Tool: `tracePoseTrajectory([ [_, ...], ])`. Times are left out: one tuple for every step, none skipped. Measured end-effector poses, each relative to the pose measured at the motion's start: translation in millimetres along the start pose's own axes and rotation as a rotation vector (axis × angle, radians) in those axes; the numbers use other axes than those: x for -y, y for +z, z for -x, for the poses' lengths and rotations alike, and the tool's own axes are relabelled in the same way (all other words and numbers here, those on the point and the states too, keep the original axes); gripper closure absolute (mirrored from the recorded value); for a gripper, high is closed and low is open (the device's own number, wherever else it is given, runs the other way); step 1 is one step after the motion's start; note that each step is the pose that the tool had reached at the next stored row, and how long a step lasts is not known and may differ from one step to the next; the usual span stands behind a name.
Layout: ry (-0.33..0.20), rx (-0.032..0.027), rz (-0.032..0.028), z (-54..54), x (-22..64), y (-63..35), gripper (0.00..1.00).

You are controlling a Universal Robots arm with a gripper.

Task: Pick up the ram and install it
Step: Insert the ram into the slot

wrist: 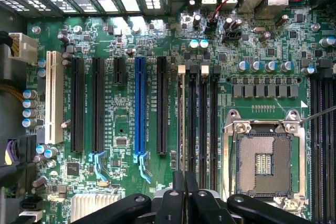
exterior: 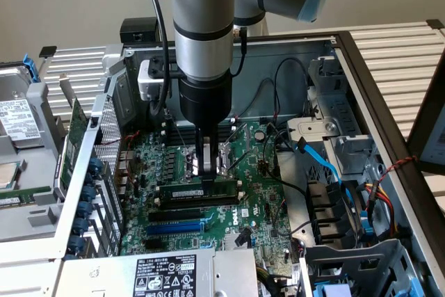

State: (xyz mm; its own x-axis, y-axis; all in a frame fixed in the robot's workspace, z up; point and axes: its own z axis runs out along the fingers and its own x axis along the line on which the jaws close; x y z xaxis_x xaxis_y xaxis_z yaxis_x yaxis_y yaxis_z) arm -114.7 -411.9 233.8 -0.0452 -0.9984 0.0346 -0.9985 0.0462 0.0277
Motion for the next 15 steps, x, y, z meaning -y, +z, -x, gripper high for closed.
tracePoseTrajectory([
  [0.000, 0.0001, -0.0001, -0.1, 0.0, 0.1, 0.88],
  [0.000, 0.0001, -0.0001, -0.1, -0.1, 0.1, 0.88],
  [0.000, 0.0000, 0.0000, -0.2, -0.1, 0.1, 0.88],
  [0.000, 0.0001, -0.0001, -0.4, -0.1, 0.2, 0.88],
  [0.000, 0.0001, -0.0001, -0.4, -0.1, 0.2, 0.88],
  [0.000, 0.0000, 0.0000, -0.4, -0.1, 0.2, 0.88],
  [0.000, -0.0001, 0.0001, -0.5, -0.1, 0.3, 0.88],
  [0.000, -0.0002, 0.0001, -0.5, -0.1, 0.3, 0.88],
  [0.000, -0.0002, 0.0001, -0.5, -0.1, 0.5, 0.88],
  [0.000, 0.0000, 0.0000, -0.5, -0.1, 0.7, 0.88],
  [0.000, 0.0000, 0.0000, -0.4, 0.0, 1.0, 0.88],
  [0.000, 0.0000, -0.0001, -0.4, 0.0, 1.2, 0.88],
  [0.000, 0.0000, 0.0000, -0.4, 0.0, 1.4, 0.88],
  [0.000, -0.0001, 0.0000, -0.4, 0.0, 1.6, 0.88],
  [0.000, -0.0001, 0.0000, -0.4, 0.0, 1.6, 0.88],
])
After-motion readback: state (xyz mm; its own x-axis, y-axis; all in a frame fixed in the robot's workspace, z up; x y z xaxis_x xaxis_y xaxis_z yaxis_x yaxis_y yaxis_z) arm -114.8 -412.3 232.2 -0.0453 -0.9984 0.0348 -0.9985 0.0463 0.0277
